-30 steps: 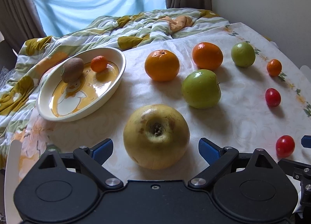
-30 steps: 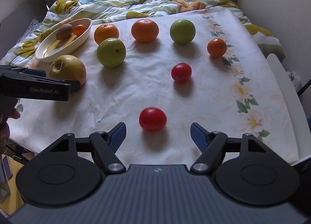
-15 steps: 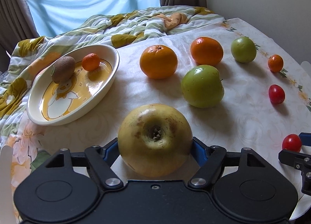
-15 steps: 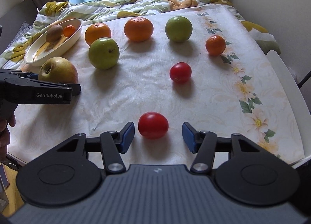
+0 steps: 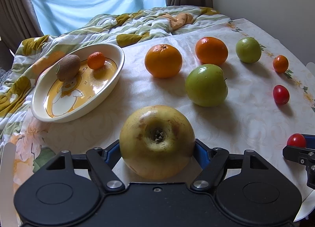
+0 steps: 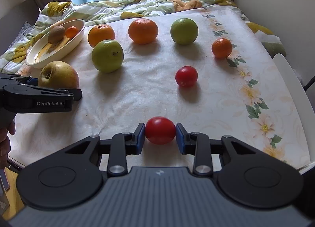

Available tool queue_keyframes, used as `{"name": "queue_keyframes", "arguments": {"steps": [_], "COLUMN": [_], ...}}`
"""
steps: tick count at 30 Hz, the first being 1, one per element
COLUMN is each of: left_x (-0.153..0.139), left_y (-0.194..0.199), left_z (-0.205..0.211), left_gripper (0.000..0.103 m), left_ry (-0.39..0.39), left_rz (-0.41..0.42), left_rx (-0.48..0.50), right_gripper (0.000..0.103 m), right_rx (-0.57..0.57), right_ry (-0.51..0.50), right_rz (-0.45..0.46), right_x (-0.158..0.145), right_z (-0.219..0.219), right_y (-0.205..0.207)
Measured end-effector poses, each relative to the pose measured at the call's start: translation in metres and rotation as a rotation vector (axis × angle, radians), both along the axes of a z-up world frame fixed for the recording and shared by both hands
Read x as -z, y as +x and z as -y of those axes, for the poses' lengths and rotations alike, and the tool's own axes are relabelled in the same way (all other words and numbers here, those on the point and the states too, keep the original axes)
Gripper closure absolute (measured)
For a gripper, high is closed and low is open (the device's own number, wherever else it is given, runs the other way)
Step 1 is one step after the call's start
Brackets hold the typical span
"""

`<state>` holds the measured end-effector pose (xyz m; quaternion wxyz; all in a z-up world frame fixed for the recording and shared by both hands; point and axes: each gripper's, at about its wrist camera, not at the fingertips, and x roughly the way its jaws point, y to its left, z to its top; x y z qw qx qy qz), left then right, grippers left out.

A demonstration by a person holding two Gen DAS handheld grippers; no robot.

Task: Organize fruits
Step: 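Grasp the large yellow apple with the left tool while the right tool grasps a red tomato, then carry the yellow apple and red tomato in both tools over the white bowl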

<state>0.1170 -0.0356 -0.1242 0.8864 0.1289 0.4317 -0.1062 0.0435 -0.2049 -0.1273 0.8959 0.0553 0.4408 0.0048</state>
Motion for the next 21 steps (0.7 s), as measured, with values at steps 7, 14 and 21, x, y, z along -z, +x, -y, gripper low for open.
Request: {"name": "queue_keyframes", "arguments": {"steps": [7, 14, 21], "left_x": [-0.011, -0.036, -0.069], "left_y": [-0.011, -0.026, -0.04], "left_z": [-0.005, -0.005, -0.013], "left_gripper": [0.024, 0.024, 0.024], "left_ry": [-0.022, -0.048, -0.066], "left_rz": [0.006, 0.043, 0.069], "left_rx": [-0.048, -0.099, -0.168], "right_gripper": [0.055, 0.055, 0.055], "right_rx": [-0.036, -0.077, -0.142], "right_ry": [0.004, 0.005, 0.023], "right_rz": [0.0, 0.024, 0.051], "right_x": [-0.007, -0.026, -0.056], "right_z": [0.002, 0.004, 0.004], "right_y": [0.0, 0.001, 0.006]}}
